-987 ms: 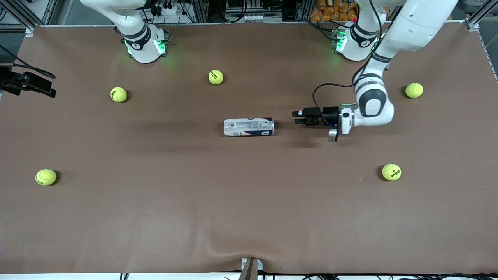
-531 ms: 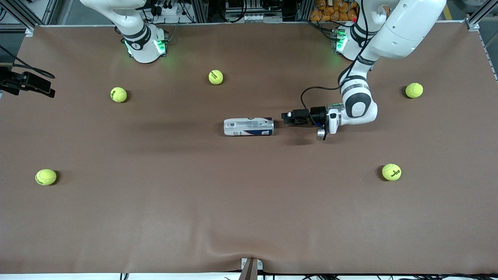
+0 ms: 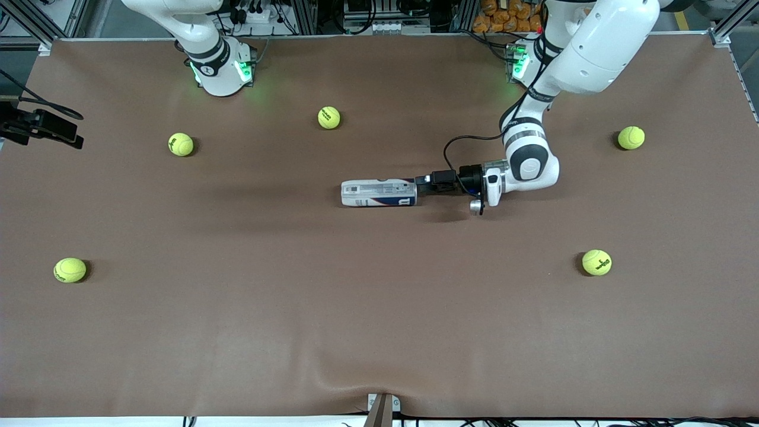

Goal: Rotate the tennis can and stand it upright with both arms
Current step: 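Lift the can with the left gripper and rotate it upright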

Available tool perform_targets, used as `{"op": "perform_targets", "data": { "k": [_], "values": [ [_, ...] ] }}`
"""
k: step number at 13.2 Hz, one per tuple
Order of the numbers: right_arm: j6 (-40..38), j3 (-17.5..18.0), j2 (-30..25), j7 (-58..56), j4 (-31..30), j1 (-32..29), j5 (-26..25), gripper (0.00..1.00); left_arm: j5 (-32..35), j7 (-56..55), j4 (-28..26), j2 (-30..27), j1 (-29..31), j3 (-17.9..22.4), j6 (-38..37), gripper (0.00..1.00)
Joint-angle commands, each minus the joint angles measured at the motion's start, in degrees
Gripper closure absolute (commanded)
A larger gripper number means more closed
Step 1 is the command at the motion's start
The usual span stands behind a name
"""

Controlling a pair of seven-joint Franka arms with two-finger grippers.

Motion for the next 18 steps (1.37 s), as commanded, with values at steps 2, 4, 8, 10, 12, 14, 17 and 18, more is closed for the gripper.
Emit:
{"op": "perform_targets", "data": {
  "k": [2, 4, 8, 10, 12, 14, 17, 18],
  "values": [
    [-0.4, 0.6, -0.2, 0.1, 0.6, -0.8, -0.6, 0.00, -2.2, 2.4, 2.6, 2.3, -0.8, -0.1, 0.7, 0.08],
    [-0.4, 0.6, -0.3, 0.2, 0.6, -0.7, -0.5, 0.00, -2.3, 2.7, 5.4, 4.9, -1.4, -0.1, 0.7, 0.13],
    [-0.5, 0.6, -0.3, 0.3, 0.6, -0.8, -0.4, 0.00, -2.3, 2.8, 6.1, 4.9, -1.7, -0.2, 0.7, 0.56],
    [-0.5, 0.5, -0.3, 0.4, 0.6, -0.8, -0.3, 0.00, -2.2, 2.8, 5.9, 4.9, -1.6, -0.2, 0.6, 0.84],
    [-0.5, 0.5, -0.3, 0.4, 0.6, -0.8, -0.3, 0.00, -2.2, 2.8, 6.1, 4.9, -1.6, -0.2, 0.6, 1.00],
    [-0.5, 0.6, -0.3, 0.4, 0.5, -0.7, -0.3, 0.00, -2.0, 1.9, 6.1, 4.3, -1.6, -0.2, 0.0, 1.00],
    [-0.5, 0.6, -0.3, 0.4, 0.5, -0.7, -0.3, 0.00, -2.0, -2.3, 6.2, 1.6, 0.1, -3.2, -0.4, 1.00],
    [-0.5, 0.6, -0.3, 0.4, 0.6, -0.7, -0.3, 0.00, -2.0, -6.1, 6.3, -0.6, 0.1, -3.5, -0.3, 1.00]
  ]
}}
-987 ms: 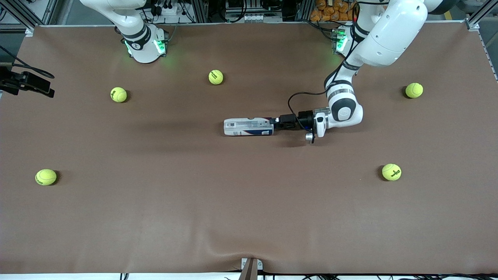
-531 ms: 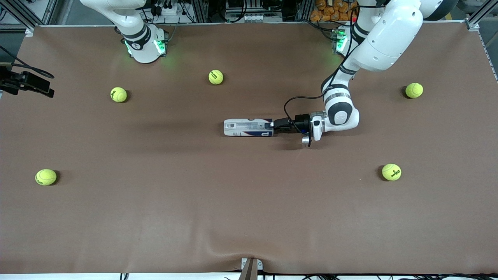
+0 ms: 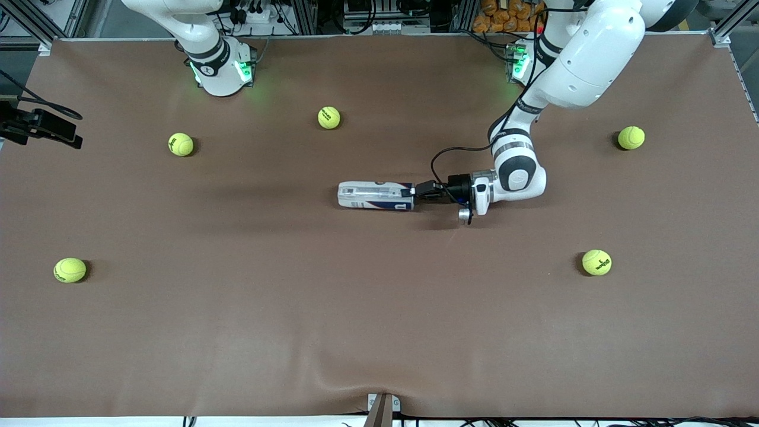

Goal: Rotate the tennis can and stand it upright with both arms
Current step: 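Lift the can with the left gripper and rotate it upright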

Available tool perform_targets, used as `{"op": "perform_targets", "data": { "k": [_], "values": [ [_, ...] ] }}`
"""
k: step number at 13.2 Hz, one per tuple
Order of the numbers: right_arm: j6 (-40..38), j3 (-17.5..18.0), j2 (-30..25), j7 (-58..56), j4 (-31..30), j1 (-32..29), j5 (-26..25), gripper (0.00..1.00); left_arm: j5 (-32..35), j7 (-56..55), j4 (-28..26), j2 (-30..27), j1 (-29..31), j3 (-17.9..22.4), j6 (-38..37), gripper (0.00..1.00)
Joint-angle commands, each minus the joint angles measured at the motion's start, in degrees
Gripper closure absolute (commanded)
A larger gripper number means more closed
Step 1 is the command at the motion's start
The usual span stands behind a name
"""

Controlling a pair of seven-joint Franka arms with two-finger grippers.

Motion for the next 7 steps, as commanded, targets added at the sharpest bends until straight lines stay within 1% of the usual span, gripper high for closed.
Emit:
{"op": "perform_targets", "data": {
  "k": [1, 3, 5, 7],
  "values": [
    [-0.5, 0.6, -0.3, 0.3, 0.4, -0.7, -0.3, 0.00, -1.3, -9.4, -0.5, -7.0, 0.3, -1.7, 0.3, 1.00],
    [-0.5, 0.6, -0.3, 0.3, 0.4, -0.7, -0.3, 0.00, -0.5, -16.6, 0.5, -10.4, -0.3, -1.8, 2.3, 1.00],
    [-0.5, 0.6, -0.3, 0.3, 0.4, -0.7, -0.3, 0.00, 0.3, -21.0, 2.1, -12.2, -2.0, -1.8, 5.7, 1.00],
    [-0.4, 0.6, -0.3, 0.3, 0.5, -0.7, -0.2, 0.00, 4.7, -28.1, 5.5, -13.1, -3.2, -1.8, 10.4, 1.00]
  ]
}}
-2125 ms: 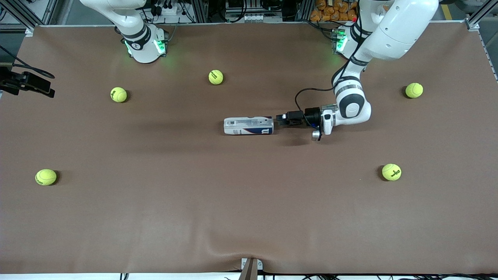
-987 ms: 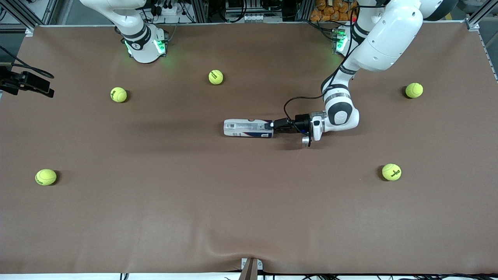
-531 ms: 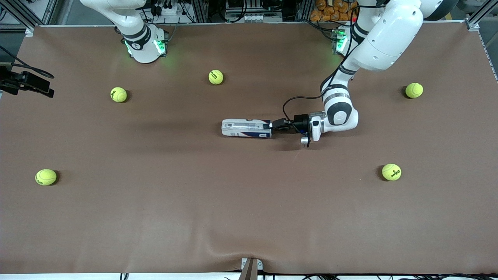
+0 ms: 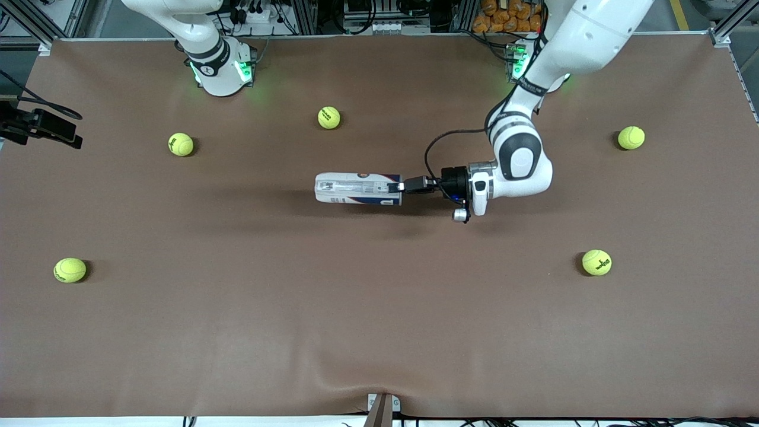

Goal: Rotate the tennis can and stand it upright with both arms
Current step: 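Lift the can with the left gripper and rotate it upright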

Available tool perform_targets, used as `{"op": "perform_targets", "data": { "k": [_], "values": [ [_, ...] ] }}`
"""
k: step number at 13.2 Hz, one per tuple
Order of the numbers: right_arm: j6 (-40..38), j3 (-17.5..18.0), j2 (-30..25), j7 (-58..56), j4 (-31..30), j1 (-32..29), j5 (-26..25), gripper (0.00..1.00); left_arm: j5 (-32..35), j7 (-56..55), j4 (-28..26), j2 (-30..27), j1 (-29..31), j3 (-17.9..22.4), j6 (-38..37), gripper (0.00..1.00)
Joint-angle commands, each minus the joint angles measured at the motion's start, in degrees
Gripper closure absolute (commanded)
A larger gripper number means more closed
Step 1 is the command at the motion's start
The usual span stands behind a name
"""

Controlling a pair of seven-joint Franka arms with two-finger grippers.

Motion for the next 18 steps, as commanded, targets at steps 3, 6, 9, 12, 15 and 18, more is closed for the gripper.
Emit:
{"op": "perform_targets", "data": {
  "k": [3, 6, 9, 12, 15, 18],
  "values": [
    [-0.5, 0.6, -0.3, 0.3, 0.5, -0.7, -0.2, 0.00, 11.2, -16.2, 6.6, -1.4, -2.8, -0.1, 8.5, 1.00],
    [-0.4, 0.6, -0.3, 0.2, 0.4, -0.6, -0.1, 0.00, 15.3, -19.5, 7.1, -2.4, -4.0, -0.1, 12.9, 1.00],
    [-0.2, 0.6, -0.2, 0.2, 0.4, -0.6, 0.1, 0.00, 25.8, -27.9, 8.2, -3.3, -4.8, -0.1, 15.8, 1.00],
    [0.6, 0.7, 0.0, 0.4, 0.4, -0.6, 0.4, 0.00, 44.2, -43.7, 12.1, -3.7, -5.5, -0.1, 16.2, 1.00],
    [5.3, 0.6, 0.0, 1.4, 0.4, -0.6, 0.2, 0.00, 65.9, -61.4, 16.9, -3.6, -7.6, -0.1, 15.2, 1.00],
    [5.0, 0.5, -0.5, 4.3, 0.4, -1.1, 1.2, 0.00, 83.1, -77.6, 22.6, -3.6, -10.0, -0.1, 8.0, 1.00]
  ]
}}
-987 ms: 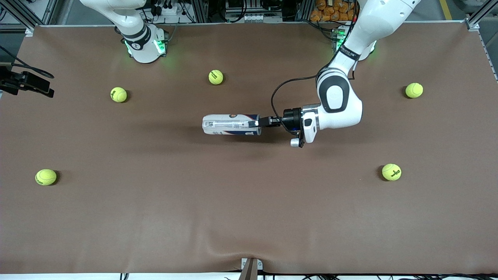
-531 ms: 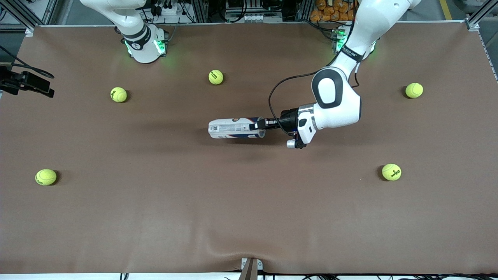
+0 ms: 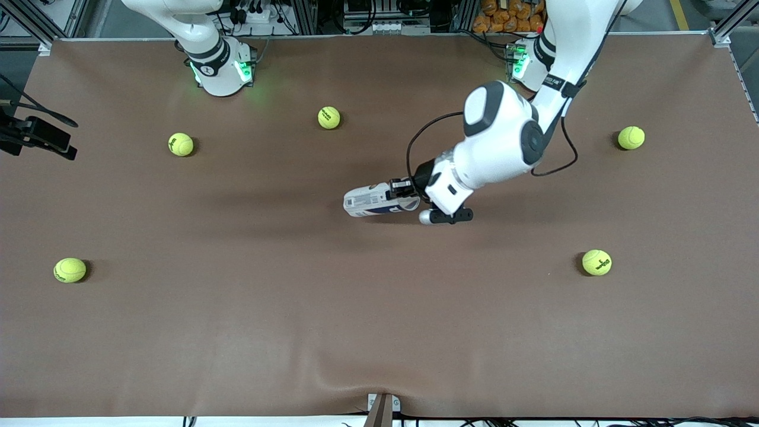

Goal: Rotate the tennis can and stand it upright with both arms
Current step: 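Lift the can with the left gripper and rotate it upright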

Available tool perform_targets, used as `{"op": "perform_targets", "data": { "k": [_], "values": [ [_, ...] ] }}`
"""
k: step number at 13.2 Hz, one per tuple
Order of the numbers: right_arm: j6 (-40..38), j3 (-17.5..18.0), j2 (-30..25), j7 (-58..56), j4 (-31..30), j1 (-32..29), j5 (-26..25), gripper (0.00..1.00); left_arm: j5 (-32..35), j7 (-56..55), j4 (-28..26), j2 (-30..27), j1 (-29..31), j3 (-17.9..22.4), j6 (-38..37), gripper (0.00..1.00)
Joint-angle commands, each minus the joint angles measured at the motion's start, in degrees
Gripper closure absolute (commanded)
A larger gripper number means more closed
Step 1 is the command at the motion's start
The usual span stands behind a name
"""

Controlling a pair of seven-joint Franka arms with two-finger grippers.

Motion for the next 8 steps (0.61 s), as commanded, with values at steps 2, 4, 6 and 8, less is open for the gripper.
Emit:
{"op": "perform_targets", "data": {
  "k": [2, 4, 6, 8],
  "values": [
    [-0.4, 0.4, -0.5, 1.8, 0.4, -1.4, 1.9, 0.00, 18.6, -20.6, 9.0, 0.6, -5.8, 0.5, -10.6, 1.00],
    [-2.1, 0.4, -0.5, 1.6, 0.4, -1.4, 2.2, 0.00, 28.1, -28.2, 12.8, 1.6, -9.1, 0.6, -17.9, 1.00],
    [-4.2, 0.3, -0.5, 1.0, 0.4, -1.5, 2.2, 0.00, 31.7, -31.4, 13.8, 2.1, -11.2, 0.7, -21.9, 1.00],
    [-4.7, 0.5, -0.6, 0.7, 0.4, -1.4, 2.1, 0.00, 35.8, -35.3, 13.9, 3.7, -13.3, 0.8, -22.0, 1.00]
  ]
}}
